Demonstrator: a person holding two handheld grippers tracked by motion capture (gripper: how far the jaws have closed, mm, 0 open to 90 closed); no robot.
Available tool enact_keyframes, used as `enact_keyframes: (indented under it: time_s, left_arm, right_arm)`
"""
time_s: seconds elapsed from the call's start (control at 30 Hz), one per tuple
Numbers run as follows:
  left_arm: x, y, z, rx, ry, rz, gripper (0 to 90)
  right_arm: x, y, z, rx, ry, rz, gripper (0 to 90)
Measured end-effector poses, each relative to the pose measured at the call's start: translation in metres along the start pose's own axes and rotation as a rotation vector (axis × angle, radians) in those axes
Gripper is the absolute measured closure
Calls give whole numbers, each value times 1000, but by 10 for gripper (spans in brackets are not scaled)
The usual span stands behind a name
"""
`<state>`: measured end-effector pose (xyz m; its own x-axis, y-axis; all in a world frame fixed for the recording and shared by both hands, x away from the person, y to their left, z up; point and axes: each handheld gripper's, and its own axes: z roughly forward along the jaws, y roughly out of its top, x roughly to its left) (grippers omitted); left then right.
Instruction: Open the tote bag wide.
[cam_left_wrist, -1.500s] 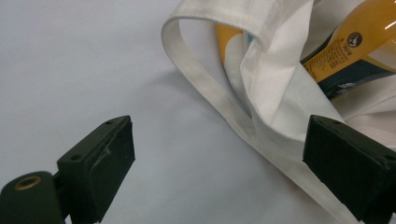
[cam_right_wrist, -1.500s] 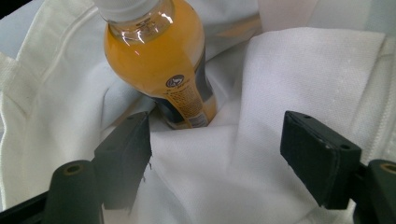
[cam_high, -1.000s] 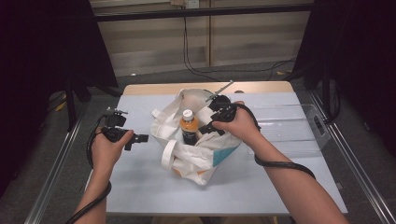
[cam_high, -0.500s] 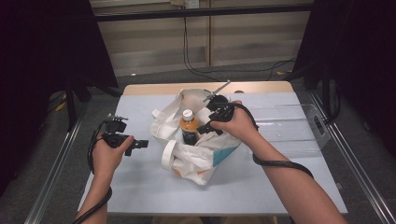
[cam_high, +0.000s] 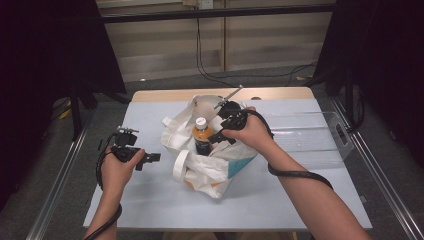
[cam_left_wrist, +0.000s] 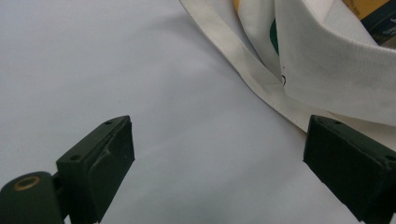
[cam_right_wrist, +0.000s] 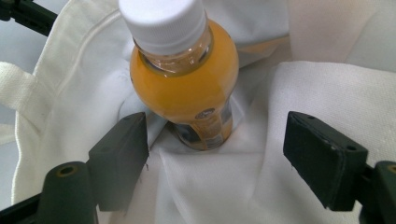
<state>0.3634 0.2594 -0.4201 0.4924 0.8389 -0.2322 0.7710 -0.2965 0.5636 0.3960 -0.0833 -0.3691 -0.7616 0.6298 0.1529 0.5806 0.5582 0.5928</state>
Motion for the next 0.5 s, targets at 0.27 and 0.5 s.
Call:
enact_keyframes:
  time_s: [0.27, 0.5]
  left_arm:
    - [1, -5, 4, -2, -12, -6, 87]
    - [0, -10, 8, 1, -8, 1, 87]
  right_arm:
    - [3, 3, 5, 6, 5, -13, 206]
    - [4, 5, 10, 11, 7, -16, 200]
